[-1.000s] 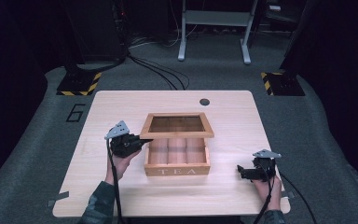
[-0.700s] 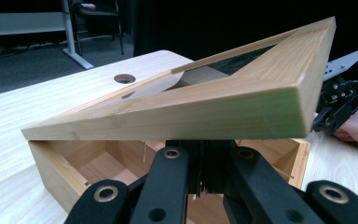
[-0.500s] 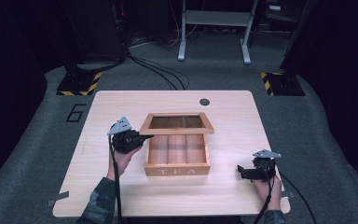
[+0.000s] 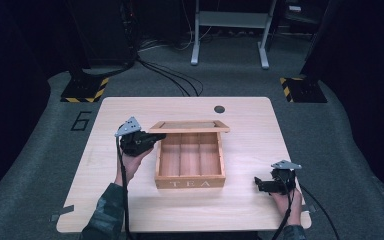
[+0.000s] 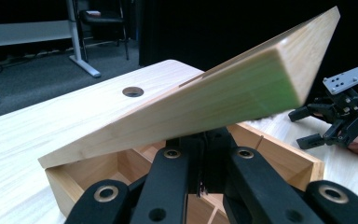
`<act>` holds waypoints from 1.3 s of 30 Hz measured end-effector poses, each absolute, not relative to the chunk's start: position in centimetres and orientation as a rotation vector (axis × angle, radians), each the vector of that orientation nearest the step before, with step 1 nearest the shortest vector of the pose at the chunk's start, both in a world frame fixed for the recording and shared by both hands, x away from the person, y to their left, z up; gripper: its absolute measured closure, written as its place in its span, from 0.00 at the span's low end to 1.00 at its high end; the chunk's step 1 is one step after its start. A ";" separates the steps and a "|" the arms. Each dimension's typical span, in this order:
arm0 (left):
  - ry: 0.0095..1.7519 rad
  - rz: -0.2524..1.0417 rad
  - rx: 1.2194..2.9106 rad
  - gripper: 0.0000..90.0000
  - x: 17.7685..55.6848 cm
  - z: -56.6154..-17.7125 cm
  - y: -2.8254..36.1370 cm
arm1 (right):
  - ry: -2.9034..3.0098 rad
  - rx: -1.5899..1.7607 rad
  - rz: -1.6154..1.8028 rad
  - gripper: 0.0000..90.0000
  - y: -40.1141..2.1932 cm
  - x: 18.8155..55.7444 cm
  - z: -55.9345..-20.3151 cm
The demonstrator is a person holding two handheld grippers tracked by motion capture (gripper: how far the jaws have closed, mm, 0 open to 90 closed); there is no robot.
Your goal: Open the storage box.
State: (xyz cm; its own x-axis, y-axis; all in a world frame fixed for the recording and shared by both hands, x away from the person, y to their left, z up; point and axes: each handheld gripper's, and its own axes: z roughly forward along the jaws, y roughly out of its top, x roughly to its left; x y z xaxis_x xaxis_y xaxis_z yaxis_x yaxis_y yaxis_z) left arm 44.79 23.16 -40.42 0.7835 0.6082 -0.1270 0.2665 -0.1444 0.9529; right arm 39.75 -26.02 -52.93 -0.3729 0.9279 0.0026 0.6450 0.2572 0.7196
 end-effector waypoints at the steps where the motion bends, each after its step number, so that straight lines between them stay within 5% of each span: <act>1: 0.688 0.343 1.732 0.99 44.9 -40.4 23.1 | 2.111 1.428 0.898 0.02 -26.0 39.7 -52.9; 39: 0.698 0.364 1.734 1.00 46.9 -38.6 22.7 | 2.107 1.434 0.902 0.02 -26.0 39.8 -52.9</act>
